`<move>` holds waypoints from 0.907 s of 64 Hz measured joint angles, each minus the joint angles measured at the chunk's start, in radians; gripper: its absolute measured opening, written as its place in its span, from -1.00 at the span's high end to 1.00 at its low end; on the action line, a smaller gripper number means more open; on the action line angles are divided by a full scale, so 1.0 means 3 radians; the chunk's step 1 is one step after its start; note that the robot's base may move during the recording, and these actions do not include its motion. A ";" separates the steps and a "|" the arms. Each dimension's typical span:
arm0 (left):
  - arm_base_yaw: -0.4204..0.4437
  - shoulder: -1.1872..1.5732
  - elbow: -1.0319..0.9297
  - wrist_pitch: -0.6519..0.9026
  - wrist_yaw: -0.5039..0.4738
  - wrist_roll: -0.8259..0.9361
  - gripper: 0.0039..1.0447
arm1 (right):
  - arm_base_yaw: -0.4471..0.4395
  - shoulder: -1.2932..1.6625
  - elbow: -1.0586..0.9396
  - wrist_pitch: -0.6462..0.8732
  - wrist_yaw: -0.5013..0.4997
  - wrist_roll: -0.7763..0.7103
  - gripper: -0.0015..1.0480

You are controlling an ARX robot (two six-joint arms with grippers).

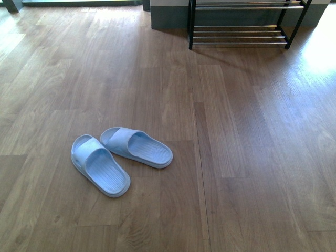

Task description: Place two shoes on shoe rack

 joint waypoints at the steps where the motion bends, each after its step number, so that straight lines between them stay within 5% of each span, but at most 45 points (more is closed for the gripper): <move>1: 0.0000 0.0000 0.0000 0.0000 0.0000 0.0000 -0.83 | 0.0000 0.0001 0.0000 0.0000 0.0001 0.0000 -0.82; 49: -0.0001 0.0000 0.0000 0.0000 -0.0010 0.0000 -0.83 | 0.0000 0.0004 0.0000 0.0000 -0.0011 0.0000 -0.82; 58: 0.0000 0.0000 0.0000 0.0000 -0.0003 0.0000 -0.83 | -0.0237 0.0509 0.0088 -0.0003 -0.1362 -0.0188 -0.82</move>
